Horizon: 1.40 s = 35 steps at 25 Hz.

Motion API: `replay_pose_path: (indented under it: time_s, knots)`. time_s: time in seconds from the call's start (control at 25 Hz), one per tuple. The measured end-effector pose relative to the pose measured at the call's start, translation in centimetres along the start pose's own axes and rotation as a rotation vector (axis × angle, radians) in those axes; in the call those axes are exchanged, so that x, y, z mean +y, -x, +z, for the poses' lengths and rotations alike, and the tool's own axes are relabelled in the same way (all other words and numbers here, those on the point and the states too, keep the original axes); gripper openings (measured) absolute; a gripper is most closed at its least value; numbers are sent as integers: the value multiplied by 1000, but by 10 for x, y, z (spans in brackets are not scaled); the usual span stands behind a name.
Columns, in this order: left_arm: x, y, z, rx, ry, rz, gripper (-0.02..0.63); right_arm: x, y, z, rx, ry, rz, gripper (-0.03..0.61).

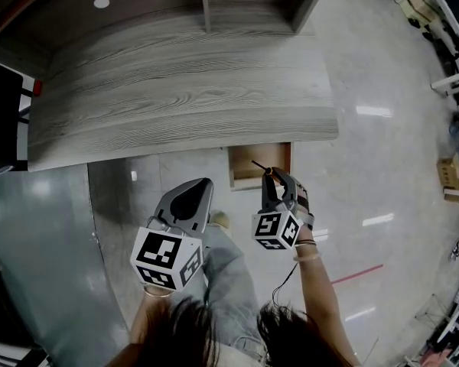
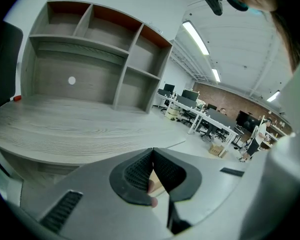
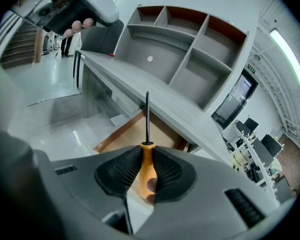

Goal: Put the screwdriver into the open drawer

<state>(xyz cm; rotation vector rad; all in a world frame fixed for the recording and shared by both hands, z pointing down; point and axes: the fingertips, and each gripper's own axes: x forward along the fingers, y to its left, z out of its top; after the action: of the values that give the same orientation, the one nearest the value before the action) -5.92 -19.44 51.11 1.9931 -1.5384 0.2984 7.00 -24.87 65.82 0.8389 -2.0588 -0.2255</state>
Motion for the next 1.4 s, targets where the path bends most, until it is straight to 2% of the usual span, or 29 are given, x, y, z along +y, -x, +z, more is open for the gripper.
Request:
replay_pose_path:
  time_s: [0.84,1.4]
  knots:
    - [21,-29,-16,60,3,11,17,17,-53,-16,66,44,99,86]
    - [35,-40,-25,89,21,31,17,36,-79,-32,119,116,163,86]
